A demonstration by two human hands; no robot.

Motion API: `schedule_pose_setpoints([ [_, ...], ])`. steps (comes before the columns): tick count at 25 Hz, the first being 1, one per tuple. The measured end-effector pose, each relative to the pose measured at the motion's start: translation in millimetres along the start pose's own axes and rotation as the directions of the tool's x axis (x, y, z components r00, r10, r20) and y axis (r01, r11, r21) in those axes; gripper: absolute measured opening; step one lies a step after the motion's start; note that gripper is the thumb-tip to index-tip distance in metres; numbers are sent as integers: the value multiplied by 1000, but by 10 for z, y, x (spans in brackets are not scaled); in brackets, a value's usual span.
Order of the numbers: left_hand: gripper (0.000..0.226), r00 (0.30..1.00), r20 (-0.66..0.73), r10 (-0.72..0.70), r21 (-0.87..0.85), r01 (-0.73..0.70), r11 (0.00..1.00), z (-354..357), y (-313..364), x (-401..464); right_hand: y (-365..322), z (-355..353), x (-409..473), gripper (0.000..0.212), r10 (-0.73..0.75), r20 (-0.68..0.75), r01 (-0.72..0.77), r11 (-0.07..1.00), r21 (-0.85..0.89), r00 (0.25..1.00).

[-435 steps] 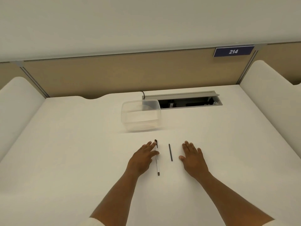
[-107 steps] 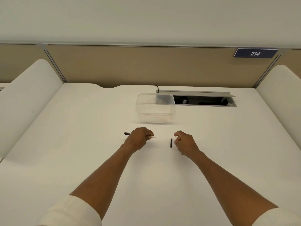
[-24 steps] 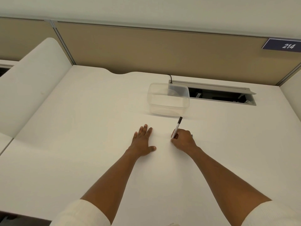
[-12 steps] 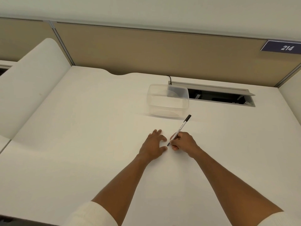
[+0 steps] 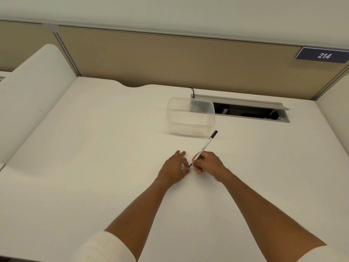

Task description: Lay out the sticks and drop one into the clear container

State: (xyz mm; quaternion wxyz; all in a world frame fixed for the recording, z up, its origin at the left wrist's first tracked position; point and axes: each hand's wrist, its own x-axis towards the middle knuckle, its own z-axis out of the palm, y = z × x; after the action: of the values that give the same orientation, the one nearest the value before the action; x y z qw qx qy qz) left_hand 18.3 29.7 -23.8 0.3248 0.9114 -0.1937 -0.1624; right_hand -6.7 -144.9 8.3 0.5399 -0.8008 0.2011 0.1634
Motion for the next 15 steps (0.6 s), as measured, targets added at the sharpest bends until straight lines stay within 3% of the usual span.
schedule_pose_setpoints([
  [9,6,1000,-2,13,38,-13,999,-32,31,-138,-264,-154,-157,7,-97,-76,99,995,22,992],
  [15,7,999,-17,-44,39,44,998,-102,-38,-218,-428,-247,-248,14,-132,-116,106,973,-206,984],
])
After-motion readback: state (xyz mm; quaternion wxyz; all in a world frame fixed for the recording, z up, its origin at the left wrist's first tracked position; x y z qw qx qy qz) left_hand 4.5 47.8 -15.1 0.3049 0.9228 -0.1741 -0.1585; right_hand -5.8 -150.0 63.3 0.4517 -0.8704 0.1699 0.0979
